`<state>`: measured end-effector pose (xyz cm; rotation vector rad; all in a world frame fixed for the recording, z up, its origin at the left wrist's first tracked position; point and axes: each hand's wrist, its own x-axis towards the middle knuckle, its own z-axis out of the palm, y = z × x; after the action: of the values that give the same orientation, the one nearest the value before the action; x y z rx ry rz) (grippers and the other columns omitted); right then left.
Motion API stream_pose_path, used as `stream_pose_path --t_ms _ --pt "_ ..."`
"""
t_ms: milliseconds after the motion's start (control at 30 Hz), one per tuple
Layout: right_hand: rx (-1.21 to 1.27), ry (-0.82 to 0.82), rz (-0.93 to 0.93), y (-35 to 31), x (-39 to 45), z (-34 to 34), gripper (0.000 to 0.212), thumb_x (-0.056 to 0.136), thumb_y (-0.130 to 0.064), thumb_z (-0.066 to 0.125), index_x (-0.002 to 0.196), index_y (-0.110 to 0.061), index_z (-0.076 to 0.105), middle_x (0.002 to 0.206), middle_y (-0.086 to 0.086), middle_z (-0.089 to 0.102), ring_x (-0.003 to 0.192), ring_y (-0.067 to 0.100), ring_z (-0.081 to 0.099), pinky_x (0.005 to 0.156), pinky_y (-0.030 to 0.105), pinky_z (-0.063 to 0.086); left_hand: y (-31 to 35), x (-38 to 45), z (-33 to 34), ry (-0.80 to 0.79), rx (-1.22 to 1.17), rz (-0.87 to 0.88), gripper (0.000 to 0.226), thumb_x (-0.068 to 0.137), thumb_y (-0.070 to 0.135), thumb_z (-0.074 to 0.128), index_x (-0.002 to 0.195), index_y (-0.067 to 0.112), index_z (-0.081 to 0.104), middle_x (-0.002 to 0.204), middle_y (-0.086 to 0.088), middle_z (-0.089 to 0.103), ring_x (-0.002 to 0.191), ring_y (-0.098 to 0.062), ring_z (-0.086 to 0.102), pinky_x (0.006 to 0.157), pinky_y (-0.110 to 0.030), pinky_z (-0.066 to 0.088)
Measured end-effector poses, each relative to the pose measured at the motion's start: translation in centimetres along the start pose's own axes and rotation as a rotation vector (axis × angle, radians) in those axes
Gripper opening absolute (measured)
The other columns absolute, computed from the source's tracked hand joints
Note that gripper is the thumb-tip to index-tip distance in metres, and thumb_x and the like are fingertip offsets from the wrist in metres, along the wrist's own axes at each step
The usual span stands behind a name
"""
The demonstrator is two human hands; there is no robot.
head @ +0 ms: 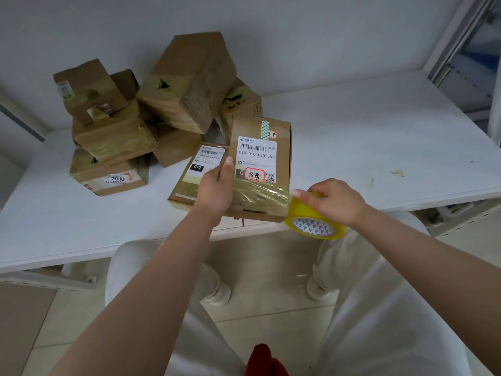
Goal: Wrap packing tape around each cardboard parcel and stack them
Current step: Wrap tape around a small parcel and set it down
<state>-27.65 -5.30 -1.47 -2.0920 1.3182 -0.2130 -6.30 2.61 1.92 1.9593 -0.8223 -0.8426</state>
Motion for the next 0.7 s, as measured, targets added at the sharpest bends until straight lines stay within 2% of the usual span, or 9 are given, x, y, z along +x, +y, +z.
stream_pose_path --t_ms 100,200,300,433,500,600,667,700 --pt "0.173 -0.031 -0.014 0.5 0.1 -0.2 0.058 0.082 -0.068 0.052 0.071 -0.014 0.07 0.066 0.008 0.061 0.064 0.02 0.057 0.066 0.037 0.048 0.3 0.1 0.0 -0.037 -0.065 -0.049 0.038 0.102 0.053 0.029 0.106 0.026 0.055 0.086 0.013 0.058 0.079 -0.005 0.055 0.06 -0.021 0.041" --pt "0.243 -0.056 -0.021 0.7 0.1 -0.4 0.07 0.07 -0.075 0.049 0.071 -0.008 0.069 0.062 0.011 0.056 0.057 0.016 0.05 0.062 0.031 0.041 0.4 0.1 0.2 -0.071 -0.067 -0.063 0.039 0.1 0.055 0.03 0.106 0.026 0.054 0.091 0.01 0.06 0.083 -0.007 0.055 0.065 -0.024 0.043" --pt "0.164 -0.052 0.016 0.8 0.0 -0.4 0.084 0.067 -0.079 0.041 0.069 0.003 0.058 0.056 0.006 0.044 0.054 0.017 0.043 0.06 0.03 0.035 0.1 0.3 0.7 -0.088 -0.036 -0.058 0.046 0.099 0.058 0.03 0.11 0.022 0.057 0.099 0.004 0.063 0.089 -0.012 0.058 0.076 -0.029 0.048" --pt "-0.047 -0.017 0.073 1.1 -0.2 -0.6 0.077 0.067 -0.084 0.027 0.06 -0.011 0.049 0.056 0.001 0.046 0.056 0.018 0.048 0.058 0.03 0.034 -0.1 0.3 1.8 -0.091 -0.096 -0.099 0.041 0.1 0.056 0.032 0.109 0.027 0.06 0.099 0.006 0.066 0.096 -0.015 0.062 0.09 -0.036 0.052" --pt "-0.06 -0.004 0.071 1.5 -0.1 -0.8 0.08 0.065 -0.086 0.023 0.061 -0.011 0.051 0.057 0.001 0.047 0.058 0.018 0.049 0.058 0.03 0.035 0.1 0.1 2.2 -0.101 -0.138 -0.113 0.038 0.1 0.055 0.033 0.107 0.029 0.059 0.095 0.009 0.065 0.094 -0.014 0.062 0.087 -0.033 0.051" --pt "0.059 -0.032 0.052 1.9 0.0 -0.9 0.075 0.063 -0.085 0.029 0.055 -0.014 0.05 0.05 -0.004 0.041 0.053 0.017 0.044 0.06 0.03 0.033 0.4 0.1 2.4 -0.125 -0.183 -0.13 0.033 0.101 0.053 0.033 0.095 0.031 0.056 0.088 0.012 0.062 0.084 -0.009 0.06 0.077 -0.029 0.049" --pt "0.189 -0.058 0.041 1.9 0.1 -1.0 0.067 0.065 -0.081 0.039 0.048 -0.017 0.051 0.043 -0.007 0.04 0.05 0.015 0.042 0.061 0.03 0.034 0.4 -0.1 2.5 -0.133 -0.176 -0.139 0.033 0.101 0.053 0.033 0.09 0.031 0.055 0.091 0.01 0.062 0.084 -0.009 0.059 0.083 -0.031 0.047" --pt "0.22 -0.064 0.038 2.0 0.1 -1.1 0.064 0.066 -0.079 0.043 0.048 -0.019 0.055 0.042 -0.008 0.044 0.05 0.014 0.045 0.061 0.031 0.037 0.2 -0.1 2.6 -0.128 -0.159 -0.132 0.032 0.101 0.052 0.034 0.097 0.029 0.056 0.098 0.008 0.062 0.088 -0.011 0.058 0.086 -0.032 0.046"
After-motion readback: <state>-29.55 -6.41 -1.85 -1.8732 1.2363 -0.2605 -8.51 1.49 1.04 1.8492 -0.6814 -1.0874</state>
